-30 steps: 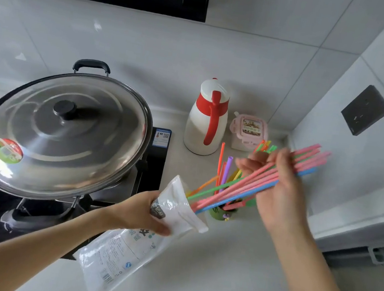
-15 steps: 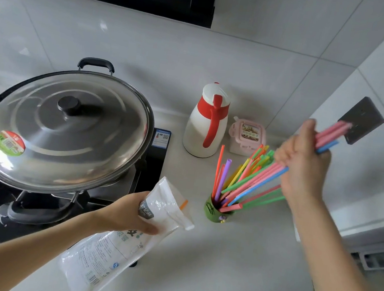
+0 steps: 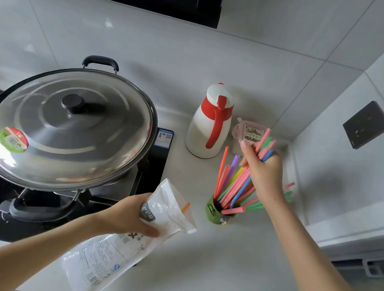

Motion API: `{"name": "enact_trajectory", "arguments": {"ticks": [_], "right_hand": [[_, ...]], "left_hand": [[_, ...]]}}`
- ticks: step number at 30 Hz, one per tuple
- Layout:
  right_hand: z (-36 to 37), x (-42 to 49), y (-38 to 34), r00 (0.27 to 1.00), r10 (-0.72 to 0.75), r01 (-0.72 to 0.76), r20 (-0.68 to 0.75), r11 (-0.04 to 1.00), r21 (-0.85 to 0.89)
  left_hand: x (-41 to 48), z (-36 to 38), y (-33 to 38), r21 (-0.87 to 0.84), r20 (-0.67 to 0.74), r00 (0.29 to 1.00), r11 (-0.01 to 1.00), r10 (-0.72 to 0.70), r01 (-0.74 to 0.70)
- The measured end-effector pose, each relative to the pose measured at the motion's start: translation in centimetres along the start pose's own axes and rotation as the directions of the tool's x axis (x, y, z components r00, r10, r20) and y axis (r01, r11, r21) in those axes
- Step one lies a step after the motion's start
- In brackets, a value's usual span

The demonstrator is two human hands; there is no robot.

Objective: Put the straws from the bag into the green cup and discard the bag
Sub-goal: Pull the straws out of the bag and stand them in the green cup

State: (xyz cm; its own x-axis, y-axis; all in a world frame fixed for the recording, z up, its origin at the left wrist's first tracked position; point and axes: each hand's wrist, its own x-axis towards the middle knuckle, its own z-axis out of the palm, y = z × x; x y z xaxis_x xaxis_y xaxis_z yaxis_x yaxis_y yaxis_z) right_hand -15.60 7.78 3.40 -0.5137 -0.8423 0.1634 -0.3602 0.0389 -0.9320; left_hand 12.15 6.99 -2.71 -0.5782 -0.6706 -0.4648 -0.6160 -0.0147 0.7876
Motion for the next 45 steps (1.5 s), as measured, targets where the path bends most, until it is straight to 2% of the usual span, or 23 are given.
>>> {"name": "enact_trajectory", "arguments": {"ticks": [8,10,12,14,16,18,20,22,24,26,27,28,30,31,32,33,35,37,39,40,41,43,45], "right_hand": [[-1.0,0.1,-0.2,0.998,-0.066,0.066,-0.002,0.997,-0.038],[-1.0,0.1,0.1,0.996,-0.090,0.090,0.006,0.988,-0.126],[-0.9,0.1,0.9,0.993,-0.088,0.106,0.080,0.959,-0.263],[-0.8,-0.1,1.7,0.981,-0.057,0.142,0.187,0.868,-0.475],[-0.9,-0.1,2.1,0.970,-0.041,0.180,0.241,0.789,-0.587],[-1.3,0.0,1.6,0.966,-0.106,0.222,0.234,0.801,-0.556],[-1.6,0.0,0.5,0.978,-0.121,0.181,0.170,0.900,-0.397],[-2.0,-0.2,-0.9,0.977,-0.158,0.196,0.141,0.929,-0.313],[-1.9,-0.8,-1.8,0.939,-0.176,0.296,0.296,0.851,-0.435],[-1.2,-1.4,-1.8,0.858,-0.062,0.416,0.510,0.666,-0.619],[-1.2,-1.5,-1.7,0.849,-0.019,0.429,0.528,0.609,-0.667],[-1.3,-1.7,-1.6,0.860,-0.035,0.428,0.508,0.591,-0.684],[-1.7,-2.3,-2.0,0.895,-0.250,0.439,0.370,0.639,-0.632],[-2.0,-3.1,-2.4,0.908,-0.345,0.417,0.236,0.712,-0.564],[-2.3,-4.0,-2.6,0.920,-0.378,0.383,0.104,0.808,-0.448],[-2.4,-5.1,-2.7,0.940,-0.340,0.334,0.035,0.895,-0.295],[-1.6,-7.6,-2.7,0.990,-0.134,0.134,0.046,0.991,0.007],[-0.1,-9.6,-1.6,0.989,0.088,-0.113,0.118,0.967,0.228],[1.3,-11.4,-0.5,0.953,0.257,-0.292,0.158,0.918,0.270],[1.8,-12.3,-0.1,0.953,0.261,-0.290,0.152,0.932,0.217],[2.3,-13.1,0.0,0.971,0.196,-0.212,0.136,0.971,0.112],[2.8,-14.1,-0.4,0.995,-0.037,0.049,0.098,0.991,-0.122],[3.2,-14.4,-0.8,0.966,-0.249,0.259,0.072,0.936,-0.237]], "left_hand": [[0.4,-0.2,0.5,-0.002,0.001,1.000,1.000,0.016,-0.016],[0.6,-0.2,0.7,0.007,0.002,1.000,1.000,0.023,-0.023],[0.9,-0.2,0.8,0.024,0.010,1.000,0.999,0.027,-0.027],[1.2,-0.2,0.8,0.033,0.018,0.999,0.999,0.029,-0.030],[1.4,-0.3,0.9,0.039,0.028,0.999,0.999,0.030,-0.031],[1.6,-0.3,1.0,0.042,0.040,0.999,0.999,0.030,-0.031],[1.7,-0.3,1.2,0.038,0.047,0.998,0.999,0.033,-0.034],[1.8,-0.3,1.4,0.048,0.056,0.997,0.998,0.046,-0.048],[1.9,-0.3,1.7,0.053,0.057,0.997,0.997,0.054,-0.057],[1.9,-0.4,2.0,0.051,0.054,0.997,0.997,0.059,-0.062],[2.0,-0.5,2.1,0.055,0.057,0.996,0.996,0.063,-0.066],[2.0,-0.5,2.3,0.060,0.062,0.996,0.996,0.067,-0.071],[2.0,-0.7,2.7,0.062,0.063,0.995,0.995,0.072,-0.076],[1.9,-0.8,2.8,0.062,0.065,0.995,0.995,0.070,-0.074],[1.9,-0.9,2.8,0.063,0.071,0.995,0.996,0.064,-0.069],[1.8,-1.1,2.9,0.065,0.081,0.995,0.996,0.056,-0.062],[1.6,-1.4,3.0,0.066,0.119,0.992,0.997,0.037,-0.045],[1.1,-1.8,3.2,0.088,0.182,0.983,0.996,0.010,-0.027],[0.7,-2.1,3.3,0.130,0.247,0.969,0.992,-0.026,-0.006],[0.4,-2.2,3.2,0.150,0.274,0.961,0.989,-0.046,0.005],[0.2,-2.3,3.1,0.172,0.294,0.953,0.985,-0.065,0.014],[-0.2,-2.5,2.7,0.219,0.314,0.944,0.975,-0.101,0.031],[-0.5,-2.6,2.4,0.230,0.327,0.936,0.972,-0.133,0.057]]}}
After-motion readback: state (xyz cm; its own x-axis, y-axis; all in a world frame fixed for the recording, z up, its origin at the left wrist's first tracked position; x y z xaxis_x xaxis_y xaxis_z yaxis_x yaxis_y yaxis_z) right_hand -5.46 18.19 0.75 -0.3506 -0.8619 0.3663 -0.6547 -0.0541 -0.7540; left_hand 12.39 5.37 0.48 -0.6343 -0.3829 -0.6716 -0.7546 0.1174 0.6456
